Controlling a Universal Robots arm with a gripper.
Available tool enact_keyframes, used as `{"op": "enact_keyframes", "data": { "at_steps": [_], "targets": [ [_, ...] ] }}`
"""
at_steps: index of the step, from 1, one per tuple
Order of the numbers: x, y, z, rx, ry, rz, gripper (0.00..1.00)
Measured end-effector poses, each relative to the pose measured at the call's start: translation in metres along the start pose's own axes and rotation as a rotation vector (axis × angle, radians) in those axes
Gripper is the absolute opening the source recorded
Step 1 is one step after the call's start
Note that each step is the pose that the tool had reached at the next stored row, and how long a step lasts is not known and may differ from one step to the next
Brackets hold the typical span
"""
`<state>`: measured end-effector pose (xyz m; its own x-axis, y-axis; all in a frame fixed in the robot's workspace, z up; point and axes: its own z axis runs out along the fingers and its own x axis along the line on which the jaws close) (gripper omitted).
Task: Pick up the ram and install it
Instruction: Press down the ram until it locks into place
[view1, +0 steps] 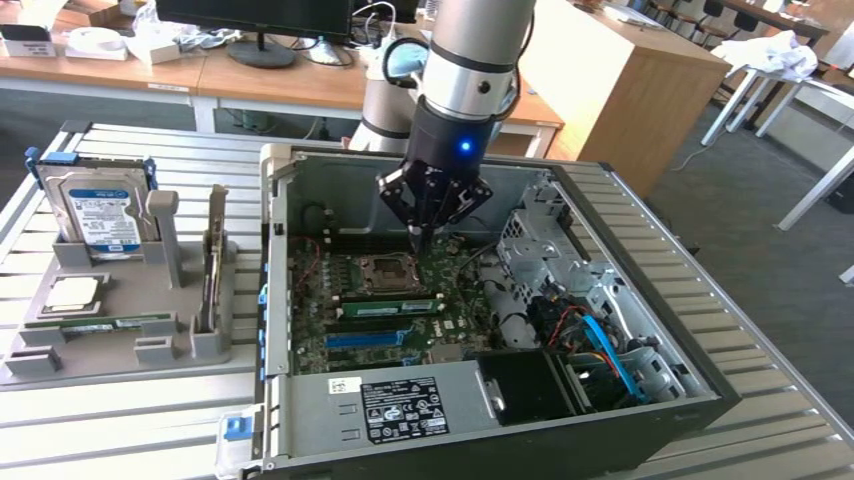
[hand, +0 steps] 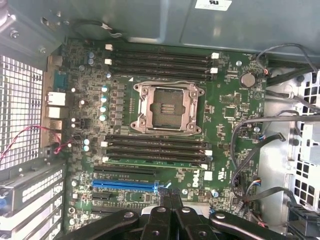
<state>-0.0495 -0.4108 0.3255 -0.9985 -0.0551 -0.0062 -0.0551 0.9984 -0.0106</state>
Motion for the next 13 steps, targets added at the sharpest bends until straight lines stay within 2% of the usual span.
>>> {"op": "enact_keyframes", "data": {
  "at_steps": [13],
  "targets": [
    [0.0, 0.0, -0.0056, -0.0002, 0.0001, 0.022, 0.1]
  ]
}}
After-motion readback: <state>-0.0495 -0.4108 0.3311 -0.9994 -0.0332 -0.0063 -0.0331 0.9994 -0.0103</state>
